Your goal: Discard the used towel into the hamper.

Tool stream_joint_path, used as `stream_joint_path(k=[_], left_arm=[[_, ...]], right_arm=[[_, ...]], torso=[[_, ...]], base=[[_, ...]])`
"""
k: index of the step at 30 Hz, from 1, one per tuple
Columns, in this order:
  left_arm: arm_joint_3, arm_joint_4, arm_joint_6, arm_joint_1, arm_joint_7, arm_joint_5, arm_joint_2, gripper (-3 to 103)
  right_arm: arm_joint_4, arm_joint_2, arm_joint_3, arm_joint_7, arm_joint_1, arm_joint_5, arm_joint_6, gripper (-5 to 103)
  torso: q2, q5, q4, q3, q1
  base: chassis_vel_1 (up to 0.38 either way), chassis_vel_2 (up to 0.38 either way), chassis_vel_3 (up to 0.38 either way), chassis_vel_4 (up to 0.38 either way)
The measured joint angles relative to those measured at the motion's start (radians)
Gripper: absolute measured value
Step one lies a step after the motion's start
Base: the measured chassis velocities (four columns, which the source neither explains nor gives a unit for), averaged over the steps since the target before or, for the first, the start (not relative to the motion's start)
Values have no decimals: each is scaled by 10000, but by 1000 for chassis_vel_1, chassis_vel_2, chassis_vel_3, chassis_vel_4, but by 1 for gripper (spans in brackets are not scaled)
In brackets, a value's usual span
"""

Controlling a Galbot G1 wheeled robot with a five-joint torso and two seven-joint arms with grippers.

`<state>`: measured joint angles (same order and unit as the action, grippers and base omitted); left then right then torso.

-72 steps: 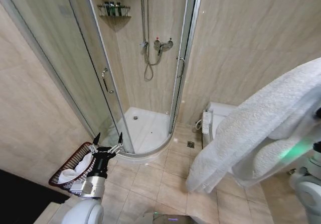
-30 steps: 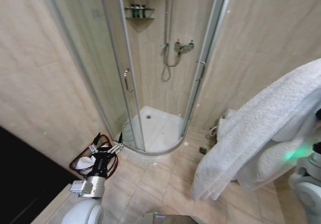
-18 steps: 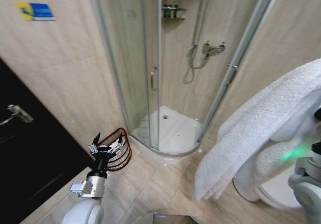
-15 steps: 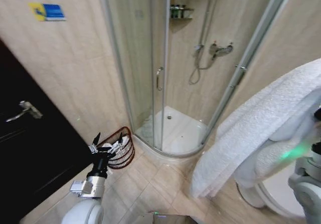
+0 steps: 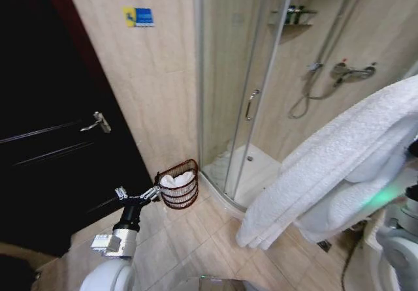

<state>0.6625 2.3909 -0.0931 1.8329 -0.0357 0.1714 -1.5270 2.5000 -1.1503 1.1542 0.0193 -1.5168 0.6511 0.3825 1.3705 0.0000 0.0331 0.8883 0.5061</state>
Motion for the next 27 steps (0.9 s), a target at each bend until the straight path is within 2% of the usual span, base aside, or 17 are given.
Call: stream_joint_path(k=[17, 27], left_arm=[[0, 1, 0, 0, 0, 0, 0, 100], [-1, 0, 0, -1, 0, 1, 0, 100]], right_arm=[[0, -15, -64, 0, 30, -44, -17, 5], [-1, -35, -117, -16, 2, -41, 53, 5]], torso=[[-6, 1, -1, -3, -2], [-7, 4, 0, -4, -3]], base=[[11, 10, -9, -12], [138, 144, -149, -149]])
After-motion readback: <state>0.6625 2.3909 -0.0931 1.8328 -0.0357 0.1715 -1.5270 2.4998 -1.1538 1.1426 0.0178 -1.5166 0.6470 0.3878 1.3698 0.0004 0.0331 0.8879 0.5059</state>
